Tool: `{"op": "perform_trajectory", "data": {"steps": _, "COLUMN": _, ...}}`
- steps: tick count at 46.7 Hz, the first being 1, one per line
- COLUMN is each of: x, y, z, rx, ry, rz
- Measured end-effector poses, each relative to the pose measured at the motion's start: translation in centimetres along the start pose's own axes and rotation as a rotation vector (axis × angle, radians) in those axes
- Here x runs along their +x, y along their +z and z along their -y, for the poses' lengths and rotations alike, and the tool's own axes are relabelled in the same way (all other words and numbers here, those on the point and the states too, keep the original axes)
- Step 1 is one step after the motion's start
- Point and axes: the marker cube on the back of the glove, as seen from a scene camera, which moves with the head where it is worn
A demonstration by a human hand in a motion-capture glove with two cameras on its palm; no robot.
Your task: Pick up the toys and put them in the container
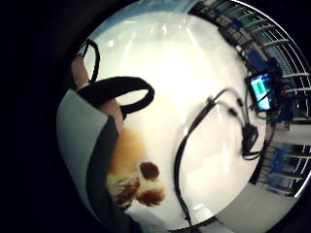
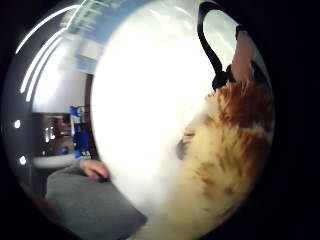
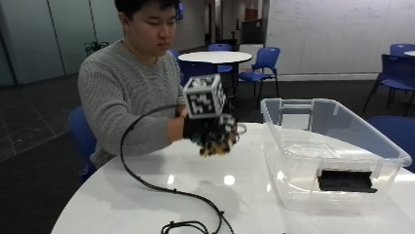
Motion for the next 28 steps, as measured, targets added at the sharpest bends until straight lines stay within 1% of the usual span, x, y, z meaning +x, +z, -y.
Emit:
{"op": "perform_trajectory", "data": {"steps": 6, "x": -2.9, "y": -10.4, "z": 3.9, "rx": 0.127, "ry": -0.114, "rz": 0.043}}
{"op": "perform_trajectory", "data": {"steps": 8, "x": -3.9, "y": -12.4, "z": 5.4, "rx": 0.139, "ry": -0.141, "rz": 0.078}}
{"op": "perform_trajectory", "data": {"steps": 10, "x": -5.0, "y": -13.3, "z": 6.9, "rx": 0.139, "ry": -0.13, "rz": 0.103}}
{"op": "perform_trajectory", "data": {"steps": 15, "x": -8.0, "y": -12.9, "z": 11.9, "rx": 0.118, "ry": -0.051, "rz": 0.15}}
{"op": "perform_trajectory", "data": {"steps": 20, "x": -11.9, "y": -10.2, "z": 18.6, "rx": 0.088, "ry": 0.011, "rz": 0.101}}
{"op": "perform_trajectory", "data": {"steps": 24, "x": -14.7, "y": -7.0, "z": 24.0, "rx": 0.04, "ry": 0.013, "rz": -0.004}}
{"op": "perform_trajectory", "data": {"steps": 28, "x": -15.8, "y": -5.2, "z": 26.3, "rx": -0.008, "ry": -0.035, "rz": -0.001}}
